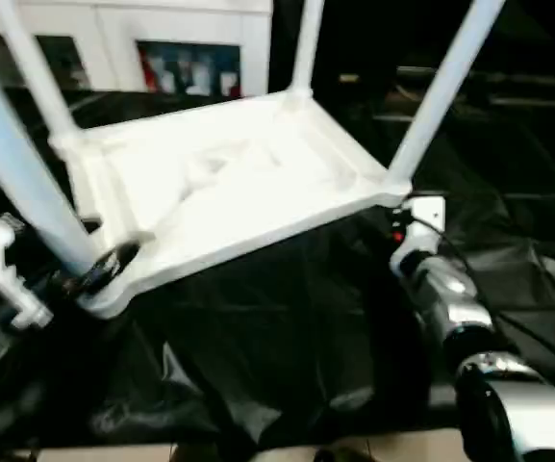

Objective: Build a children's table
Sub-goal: Rotate table base

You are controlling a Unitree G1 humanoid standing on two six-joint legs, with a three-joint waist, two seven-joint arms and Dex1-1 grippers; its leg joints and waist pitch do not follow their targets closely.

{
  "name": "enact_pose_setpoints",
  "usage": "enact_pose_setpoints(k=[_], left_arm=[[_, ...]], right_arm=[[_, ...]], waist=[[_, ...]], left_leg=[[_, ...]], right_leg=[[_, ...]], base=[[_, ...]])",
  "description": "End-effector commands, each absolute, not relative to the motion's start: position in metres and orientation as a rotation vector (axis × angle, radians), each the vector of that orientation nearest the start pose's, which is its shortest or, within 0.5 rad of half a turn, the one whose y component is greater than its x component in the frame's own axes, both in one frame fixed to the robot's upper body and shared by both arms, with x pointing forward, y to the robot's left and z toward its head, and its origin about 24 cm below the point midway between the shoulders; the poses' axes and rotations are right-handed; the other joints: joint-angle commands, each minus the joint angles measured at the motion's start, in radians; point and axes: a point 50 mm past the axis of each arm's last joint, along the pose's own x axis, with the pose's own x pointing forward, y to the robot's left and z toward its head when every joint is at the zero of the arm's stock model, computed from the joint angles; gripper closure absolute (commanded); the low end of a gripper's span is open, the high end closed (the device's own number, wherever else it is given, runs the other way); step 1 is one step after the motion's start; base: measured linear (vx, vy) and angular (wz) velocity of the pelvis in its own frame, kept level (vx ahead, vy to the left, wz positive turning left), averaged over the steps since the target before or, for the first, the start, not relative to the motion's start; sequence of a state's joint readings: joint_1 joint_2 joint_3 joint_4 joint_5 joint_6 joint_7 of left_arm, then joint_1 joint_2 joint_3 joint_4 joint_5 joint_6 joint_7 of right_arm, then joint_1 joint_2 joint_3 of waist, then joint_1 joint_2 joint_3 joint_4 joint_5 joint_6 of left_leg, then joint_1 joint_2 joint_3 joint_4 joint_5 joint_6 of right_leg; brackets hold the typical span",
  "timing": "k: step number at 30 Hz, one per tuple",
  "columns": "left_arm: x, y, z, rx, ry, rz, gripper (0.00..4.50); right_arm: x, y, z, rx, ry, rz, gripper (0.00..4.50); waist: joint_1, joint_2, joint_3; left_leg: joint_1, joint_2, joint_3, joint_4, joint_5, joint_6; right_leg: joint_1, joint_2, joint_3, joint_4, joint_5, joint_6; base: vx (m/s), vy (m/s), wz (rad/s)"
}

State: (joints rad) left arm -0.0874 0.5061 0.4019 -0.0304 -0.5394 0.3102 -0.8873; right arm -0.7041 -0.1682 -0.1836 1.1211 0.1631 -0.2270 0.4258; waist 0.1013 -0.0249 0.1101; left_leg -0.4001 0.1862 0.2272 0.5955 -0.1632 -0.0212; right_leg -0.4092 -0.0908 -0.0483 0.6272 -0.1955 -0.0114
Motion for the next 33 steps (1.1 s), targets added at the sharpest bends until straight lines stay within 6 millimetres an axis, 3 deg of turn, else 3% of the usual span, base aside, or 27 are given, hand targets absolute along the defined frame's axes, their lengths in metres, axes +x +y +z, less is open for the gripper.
enact_pose_setpoints(k=[1, 4, 5, 9, 14, 19, 24, 28, 33], left_arm=[[0.248, 0.251, 0.120, -0.115, -0.040, -0.714, 0.02], [0.242, 0.222, 0.118, -0.142, 0.012, -0.923, 0.02], [0.242, 0.222, 0.118, -0.142, 0.012, -0.923, 0.02], [0.230, 0.199, 0.114, -0.161, 0.121, -1.142, 0.02], [0.225, 0.169, 0.121, -0.190, 0.155, -1.326, 0.02], [0.231, 0.142, 0.125, -0.211, 0.122, -1.409, 0.02], [0.246, 0.111, 0.123, -0.193, 0.095, -1.465, 0.02], [0.252, 0.101, 0.122, -0.191, 0.083, -1.481, 0.02], [0.256, 0.082, 0.122, -0.189, 0.069, -1.540, 0.02]], right_arm=[[0.358, -0.160, 0.029, 0.087, 0.185, 0.336, 0.90], [0.361, -0.149, 0.030, 0.077, 0.193, 0.360, 0.90], [0.361, -0.149, 0.030, 0.077, 0.193, 0.360, 0.90], [0.364, -0.141, 0.033, 0.070, 0.203, 0.381, 0.90], [0.367, -0.131, 0.036, 0.055, 0.208, 0.417, 0.90], [0.367, -0.122, 0.036, 0.055, 0.208, 0.443, 0.90], [0.364, -0.109, 0.035, 0.051, 0.208, 0.484, 0.90], [0.364, -0.105, 0.035, 0.053, 0.203, 0.500, 0.90], [0.362, -0.099, 0.034, 0.049, 0.204, 0.538, 0.90]], waist=[[0.001, 0.028, -0.078], [0.003, 0.028, -0.076], [0.004, 0.028, -0.074], [0.004, 0.024, -0.068], [-0.010, 0.014, -0.067], [-0.016, 0.014, -0.068], [-0.015, 0.019, -0.074], [-0.023, 0.021, -0.081], [-0.023, 0.028, -0.086]], left_leg=[[0.037, 0.049, -0.033, -0.083, -0.273, -0.042], [0.039, 0.053, -0.031, -0.084, -0.280, -0.035], [0.041, 0.053, -0.031, -0.086, -0.291, -0.037], [0.039, 0.050, -0.031, -0.090, -0.312, -0.051], [0.034, 0.050, -0.032, -0.090, -0.310, -0.057], [0.031, 0.047, -0.033, -0.087, -0.287, -0.052], [0.036, 0.047, -0.032, -0.083, -0.264, -0.044], [0.031, 0.046, -0.034, -0.080, -0.233, -0.036], [0.034, 0.046, -0.032, -0.076, -0.221, -0.021]], right_leg=[[0.027, -0.051, 0.040, -0.060, -0.115, -0.228], [0.025, -0.050, 0.039, -0.058, -0.125, -0.243], [0.024, -0.049, 0.039, -0.060, -0.139, -0.243], [0.023, -0.048, 0.041, -0.062, -0.184, -0.223], [0.025, -0.051, 0.046, -0.065, -0.213, -0.204], [0.029, -0.053, 0.048, -0.066, -0.202, -0.206], [0.030, -0.052, 0.048, -0.067, -0.162, -0.215], [0.039, -0.053, 0.045, -0.059, -0.100, -0.234], [0.042, -0.052, 0.044, -0.056, -0.060, -0.262]], base=[[0.000, 0.000, 0.00], [0.000, 0.000, 0.00], [0.000, 0.000, 0.00], [0.000, 0.000, 0.00], [0.000, 0.000, 0.00], [0.000, 0.000, 0.00], [0.000, 0.000, 0.00], [0.000, 0.000, 0.00], [0.000, 0.000, 0.00]])
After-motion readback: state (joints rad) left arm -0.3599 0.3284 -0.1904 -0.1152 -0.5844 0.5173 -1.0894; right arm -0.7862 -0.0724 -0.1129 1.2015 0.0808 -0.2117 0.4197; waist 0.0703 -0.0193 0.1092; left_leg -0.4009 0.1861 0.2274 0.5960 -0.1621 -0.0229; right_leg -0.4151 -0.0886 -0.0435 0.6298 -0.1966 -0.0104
